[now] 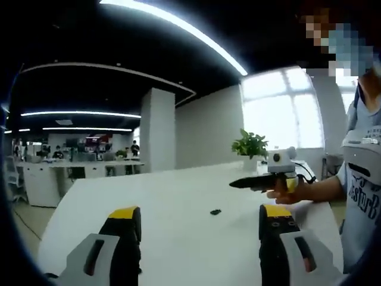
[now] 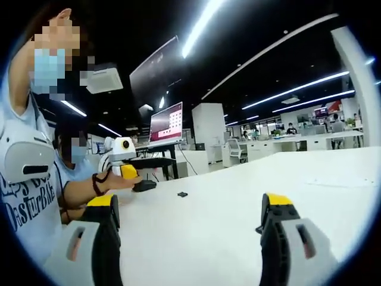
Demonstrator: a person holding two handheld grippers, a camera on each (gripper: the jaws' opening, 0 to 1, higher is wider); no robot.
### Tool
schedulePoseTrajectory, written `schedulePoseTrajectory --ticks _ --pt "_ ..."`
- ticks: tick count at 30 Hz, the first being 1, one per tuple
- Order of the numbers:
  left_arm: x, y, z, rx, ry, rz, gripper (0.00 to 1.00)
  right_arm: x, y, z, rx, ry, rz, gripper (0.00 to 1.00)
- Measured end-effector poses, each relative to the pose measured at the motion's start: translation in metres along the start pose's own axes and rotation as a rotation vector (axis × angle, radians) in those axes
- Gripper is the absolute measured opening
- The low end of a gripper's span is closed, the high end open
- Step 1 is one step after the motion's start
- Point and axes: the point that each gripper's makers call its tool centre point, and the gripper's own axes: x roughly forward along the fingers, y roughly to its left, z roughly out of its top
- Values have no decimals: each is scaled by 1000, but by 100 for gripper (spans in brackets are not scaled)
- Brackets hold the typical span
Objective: Snap the two parts of the plastic buckle together until the buckle closes and remains connected.
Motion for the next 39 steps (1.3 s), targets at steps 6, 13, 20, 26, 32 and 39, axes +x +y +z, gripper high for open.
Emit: schedulePoseTrajectory --ticks 6,13,20,26,32,39 --pt "8 16 -12 -27 -9 28 81 -1 -4 -1 24 -10 -4 100" --pt "5 21 -41 -50 46 52 81 -1 -7 -1 46 -21 -8 100" --pt "0 34 -60 -53 139 77 81 0 -7 -4 52 -18 -4 100" --pt "-4 45 -67 -67 192 69 74 -1 -11 -7 41 -2 -22 100" --pt "-7 52 -65 -122 177 67 72 -2 -14 -7 30 0 -38 100" --pt "-10 63 -79 -126 248 136 67 -2 -14 -7 52 -7 -31 100"
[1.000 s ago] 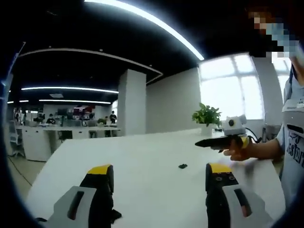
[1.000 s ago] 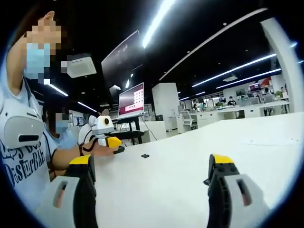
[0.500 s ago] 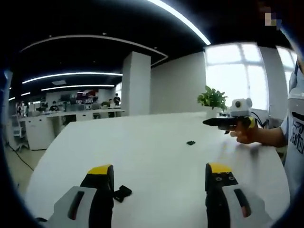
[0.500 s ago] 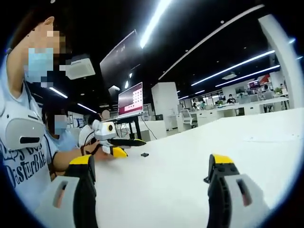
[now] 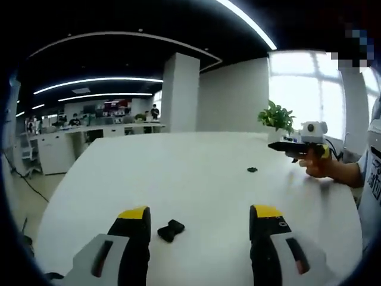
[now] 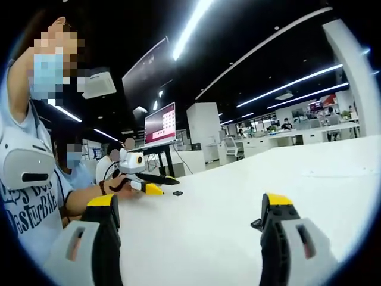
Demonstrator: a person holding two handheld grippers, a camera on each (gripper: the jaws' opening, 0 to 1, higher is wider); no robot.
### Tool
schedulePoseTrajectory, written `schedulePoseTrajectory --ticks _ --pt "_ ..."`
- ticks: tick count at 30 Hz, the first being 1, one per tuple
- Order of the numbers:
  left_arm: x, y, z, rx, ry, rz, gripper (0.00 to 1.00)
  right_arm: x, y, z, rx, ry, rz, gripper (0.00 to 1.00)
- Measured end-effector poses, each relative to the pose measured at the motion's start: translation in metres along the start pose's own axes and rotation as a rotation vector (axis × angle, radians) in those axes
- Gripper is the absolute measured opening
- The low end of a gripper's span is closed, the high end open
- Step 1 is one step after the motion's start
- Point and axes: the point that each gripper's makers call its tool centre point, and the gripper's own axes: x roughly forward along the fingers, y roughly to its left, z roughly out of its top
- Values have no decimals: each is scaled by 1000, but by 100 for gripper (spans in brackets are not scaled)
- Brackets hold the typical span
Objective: Snap the two parts of the plastic buckle together until the buckle closes and remains connected.
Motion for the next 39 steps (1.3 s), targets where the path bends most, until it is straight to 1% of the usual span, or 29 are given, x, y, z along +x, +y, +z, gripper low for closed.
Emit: schedulePoseTrajectory --ticks 2,4,7,10,11,12,14,16,18,19,20,22,26,30,33,35,39 --pt "1 1 -5 0 20 14 65 0 0 0 3 -2 3 100" --pt "2 5 -13 -1 52 33 62 1 1 0 7 -4 7 100" --pt "3 3 -20 -25 80 24 62 0 1 0 5 -3 7 100" --pt "2 2 -24 -14 96 22 60 0 1 1 4 -3 6 100" --pt "2 0 -24 -11 96 14 59 0 1 1 4 -3 7 100" --pt "3 -5 -23 -15 91 -12 58 0 1 1 4 -3 7 100" --pt "3 -5 -23 -28 92 -9 57 0 1 0 1 1 5 100" --pt "3 -3 -25 -22 97 0 56 0 1 -2 -3 9 3 100" --pt "1 0 -24 -35 93 13 53 1 2 -3 -3 11 4 99" --pt "1 2 -23 -55 88 25 50 1 2 -3 -5 11 3 99" --pt "2 4 -22 -57 84 36 47 1 1 -3 -7 12 1 99" --pt "2 13 -22 -27 84 80 41 1 1 -2 -3 8 1 98" --pt "1 15 -23 -45 84 97 36 1 2 -2 7 4 5 98" --pt "-1 18 -24 -34 85 120 29 1 2 -2 5 7 5 98" --pt "-1 18 -24 -36 83 122 27 1 2 -3 5 10 7 97" --pt "0 19 -24 -26 84 128 26 0 3 -3 1 11 6 97" --pt "0 24 -25 11 87 156 20 0 3 -2 -2 11 3 97"
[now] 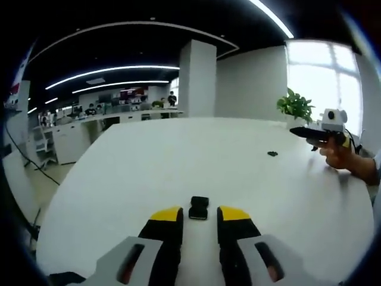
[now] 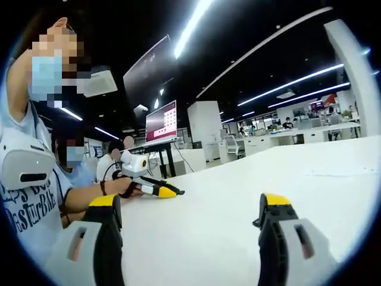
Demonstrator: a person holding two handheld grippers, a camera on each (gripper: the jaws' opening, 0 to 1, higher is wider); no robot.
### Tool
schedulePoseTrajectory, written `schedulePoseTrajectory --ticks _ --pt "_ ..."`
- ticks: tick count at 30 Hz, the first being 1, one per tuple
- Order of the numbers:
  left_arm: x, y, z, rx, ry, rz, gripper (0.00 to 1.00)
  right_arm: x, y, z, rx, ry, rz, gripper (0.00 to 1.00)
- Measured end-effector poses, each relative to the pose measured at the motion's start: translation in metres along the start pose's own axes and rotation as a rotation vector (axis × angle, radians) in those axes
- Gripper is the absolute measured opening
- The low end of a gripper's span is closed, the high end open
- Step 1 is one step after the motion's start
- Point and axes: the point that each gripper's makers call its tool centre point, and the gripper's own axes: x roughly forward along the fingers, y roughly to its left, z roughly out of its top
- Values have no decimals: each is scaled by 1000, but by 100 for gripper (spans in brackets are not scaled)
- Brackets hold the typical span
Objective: Snap the two parts of the plastic buckle together until the buckle closes and remains connected.
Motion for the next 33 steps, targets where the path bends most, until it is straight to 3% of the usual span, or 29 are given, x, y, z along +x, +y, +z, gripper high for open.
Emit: schedulePoseTrajectory --ticks 19,33 --pt "0 -2 0 -13 1 -8 13 0 -1 -1 7 3 2 97" --pt "-2 -5 0 -38 -1 -29 12 -1 -5 -4 9 11 -7 96"
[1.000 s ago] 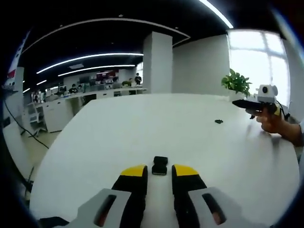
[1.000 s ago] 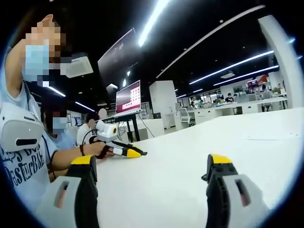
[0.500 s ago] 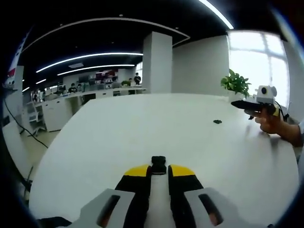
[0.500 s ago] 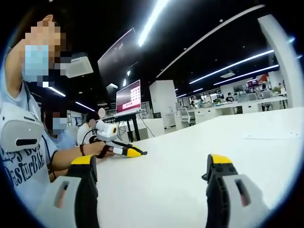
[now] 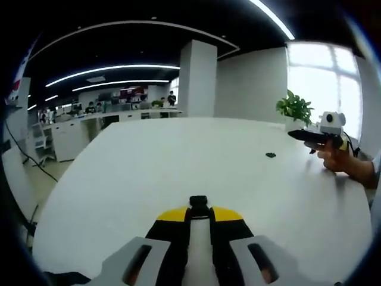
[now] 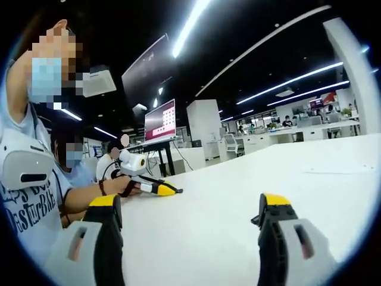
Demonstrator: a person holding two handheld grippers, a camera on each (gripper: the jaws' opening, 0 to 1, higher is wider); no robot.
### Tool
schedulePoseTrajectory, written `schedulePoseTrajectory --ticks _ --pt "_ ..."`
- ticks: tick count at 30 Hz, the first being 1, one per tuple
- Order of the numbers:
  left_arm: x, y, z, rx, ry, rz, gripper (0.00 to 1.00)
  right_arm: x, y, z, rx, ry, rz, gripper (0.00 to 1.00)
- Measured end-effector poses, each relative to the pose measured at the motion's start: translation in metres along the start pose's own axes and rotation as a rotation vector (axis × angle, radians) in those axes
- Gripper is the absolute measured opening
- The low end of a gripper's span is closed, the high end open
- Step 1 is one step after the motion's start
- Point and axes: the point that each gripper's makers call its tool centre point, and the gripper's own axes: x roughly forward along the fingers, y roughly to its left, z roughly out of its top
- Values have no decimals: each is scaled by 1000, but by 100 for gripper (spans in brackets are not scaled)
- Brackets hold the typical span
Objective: Snap the two parts of the plastic buckle together until the buckle closes and remains connected.
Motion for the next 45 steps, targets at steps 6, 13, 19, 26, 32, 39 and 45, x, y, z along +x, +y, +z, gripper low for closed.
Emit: schedulePoseTrajectory --ticks 6,13,19,26,32,39,45 --pt "-1 -6 -1 8 3 -21 12 -2 -8 -1 15 -5 -27 94" --pt "0 -12 -2 27 5 -29 12 -2 -20 -9 -5 27 -77 90" --pt "0 -17 -2 61 -1 -22 12 -3 -25 -13 29 40 -99 90" --pt "0 -21 -3 70 -3 -31 12 0 -33 -16 53 104 -104 90" --pt "-1 -27 -5 76 -1 -55 12 1 -48 -14 -11 165 -98 89" --pt "0 -31 -5 86 -4 -81 12 5 -84 -21 -47 229 -81 88" --pt "1 -33 -6 84 -5 -93 12 16 -102 -25 -89 260 -30 87"
